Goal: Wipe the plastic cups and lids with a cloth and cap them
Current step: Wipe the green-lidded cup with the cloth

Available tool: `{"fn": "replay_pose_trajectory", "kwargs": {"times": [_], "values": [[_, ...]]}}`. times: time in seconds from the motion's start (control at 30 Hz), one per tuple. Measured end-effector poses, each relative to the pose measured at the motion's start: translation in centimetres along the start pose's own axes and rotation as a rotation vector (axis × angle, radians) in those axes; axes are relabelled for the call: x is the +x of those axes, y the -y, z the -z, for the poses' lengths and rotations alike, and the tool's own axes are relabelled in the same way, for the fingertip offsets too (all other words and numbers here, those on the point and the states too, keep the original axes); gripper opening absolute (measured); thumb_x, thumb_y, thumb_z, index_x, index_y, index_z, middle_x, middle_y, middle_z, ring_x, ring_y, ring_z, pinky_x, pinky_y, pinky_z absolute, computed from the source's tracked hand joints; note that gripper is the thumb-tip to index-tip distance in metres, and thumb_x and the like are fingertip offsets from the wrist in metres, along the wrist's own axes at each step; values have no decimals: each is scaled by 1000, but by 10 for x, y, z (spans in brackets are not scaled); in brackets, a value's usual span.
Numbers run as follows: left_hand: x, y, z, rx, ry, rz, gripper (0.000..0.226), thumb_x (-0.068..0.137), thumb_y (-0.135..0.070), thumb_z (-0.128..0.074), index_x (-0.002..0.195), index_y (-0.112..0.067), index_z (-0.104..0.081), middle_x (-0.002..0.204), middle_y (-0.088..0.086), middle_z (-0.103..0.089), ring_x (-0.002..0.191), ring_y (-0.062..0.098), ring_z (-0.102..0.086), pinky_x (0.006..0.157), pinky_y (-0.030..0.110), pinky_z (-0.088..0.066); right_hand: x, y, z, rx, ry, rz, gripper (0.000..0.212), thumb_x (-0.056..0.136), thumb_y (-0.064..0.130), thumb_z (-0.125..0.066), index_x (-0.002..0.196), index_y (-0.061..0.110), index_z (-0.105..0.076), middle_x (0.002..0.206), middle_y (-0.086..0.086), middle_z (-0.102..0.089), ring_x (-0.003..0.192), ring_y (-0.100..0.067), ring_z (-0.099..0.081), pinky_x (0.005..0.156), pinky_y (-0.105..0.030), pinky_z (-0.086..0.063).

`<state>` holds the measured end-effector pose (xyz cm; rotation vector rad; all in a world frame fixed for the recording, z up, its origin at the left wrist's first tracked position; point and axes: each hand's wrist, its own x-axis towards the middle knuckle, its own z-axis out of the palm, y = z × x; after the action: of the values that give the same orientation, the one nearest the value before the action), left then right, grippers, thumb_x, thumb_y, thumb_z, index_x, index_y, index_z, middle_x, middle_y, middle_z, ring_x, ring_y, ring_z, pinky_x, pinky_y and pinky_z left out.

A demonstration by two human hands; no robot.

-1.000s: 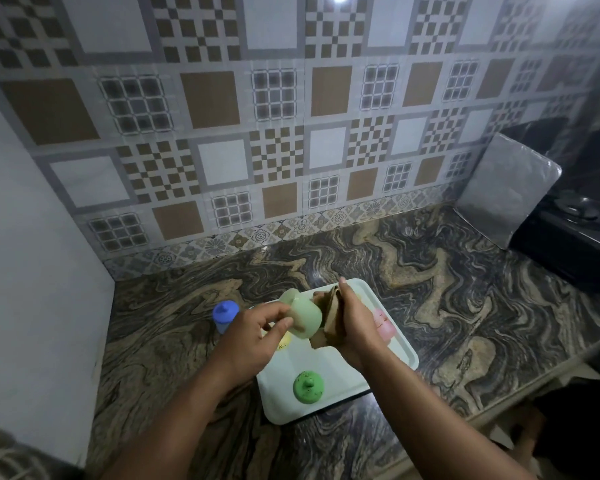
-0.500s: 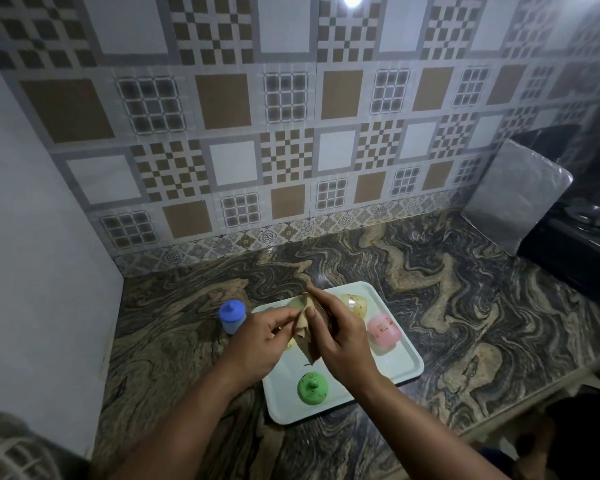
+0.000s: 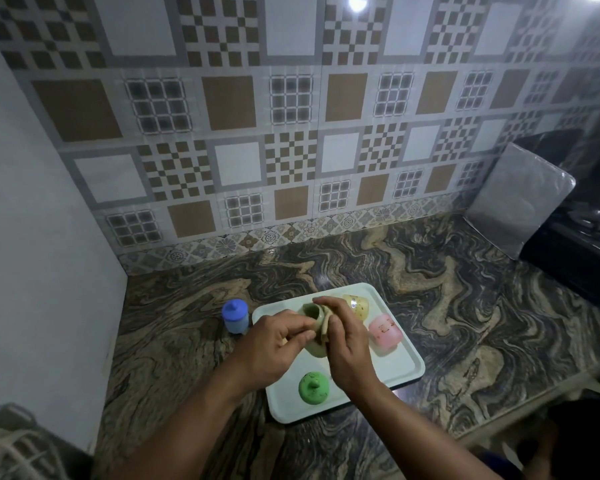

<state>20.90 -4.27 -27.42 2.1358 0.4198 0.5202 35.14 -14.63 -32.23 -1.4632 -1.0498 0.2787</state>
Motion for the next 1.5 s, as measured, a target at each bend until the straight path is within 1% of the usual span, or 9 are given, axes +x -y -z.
{"fn": "replay_pose_trajectory", "kwargs": {"times": [0.13,0.3,0.47,0.6,0.73,0.97,1.17,1.33,1.5], "values": [[-3,3,2,32,47,21,17,94,-36,-59,107,-36,-69,95,-8,-69,90,14,-66,83,40,-53,21,8,3,357,154,-741,46,97,39,-42,89,10,-77,91,-17,-75,80,-32,-70,74,-44,-56],[-3,3,2,33,76,-41,18,98,-25,-60,109,-32,-72,102,-9,-68,98,11,-65,85,34,-53,4,10,2,100,-18,-11,41,109,33,-45,120,9,-75,111,0,-81,107,-14,-75,90,-24,-57],[-14,16,-8,167,-77,-57,27,95,-30,-62,120,-29,-70,118,-13,-63,110,-3,-60,89,15,-46,45,10,5,281,201,-894,37,97,41,-53,92,11,-74,87,-15,-73,78,-30,-68,68,-37,-52],[-3,12,-7,25,-182,152,31,88,-39,-59,117,-34,-69,115,-15,-68,105,-1,-63,86,23,-51,31,10,-7,123,-61,-412,48,110,41,-47,103,6,-78,93,-23,-76,81,-24,-71,60,-39,-55],[-1,6,-11,-118,-187,126,26,92,-32,-61,116,-30,-71,113,-9,-70,105,7,-67,89,34,-56,12,5,-8,-37,-85,66,45,108,42,-46,131,14,-72,124,6,-76,119,-12,-70,98,-29,-55],[-7,12,-11,-205,-134,115,16,94,-15,-66,106,-21,-74,101,-1,-77,95,15,-72,83,32,-57,40,14,7,162,148,-688,61,107,51,-53,95,-7,-70,76,-21,-67,67,-30,-67,55,-35,-54],[0,0,-15,-265,-200,163,17,101,-8,-56,101,-12,-73,82,3,-71,70,8,-59,64,26,-49,19,5,5,-250,57,240,33,109,31,-53,129,12,-72,118,3,-74,108,-7,-69,92,-23,-54],[-5,-11,-13,-244,-257,80,11,97,-6,-63,98,-7,-73,65,-13,-64,57,1,-51,59,19,-43,42,22,9,582,156,-945,53,105,54,-51,112,6,-70,100,-22,-77,84,-33,-76,86,-55,-61],[-2,-15,5,-259,-450,149,11,97,-11,-63,95,-13,-73,66,-13,-68,53,2,-58,55,18,-46,48,29,29,903,-64,-1057,97,91,85,-42,110,-2,-81,117,-25,-76,111,-44,-70,109,-59,-49]]}}
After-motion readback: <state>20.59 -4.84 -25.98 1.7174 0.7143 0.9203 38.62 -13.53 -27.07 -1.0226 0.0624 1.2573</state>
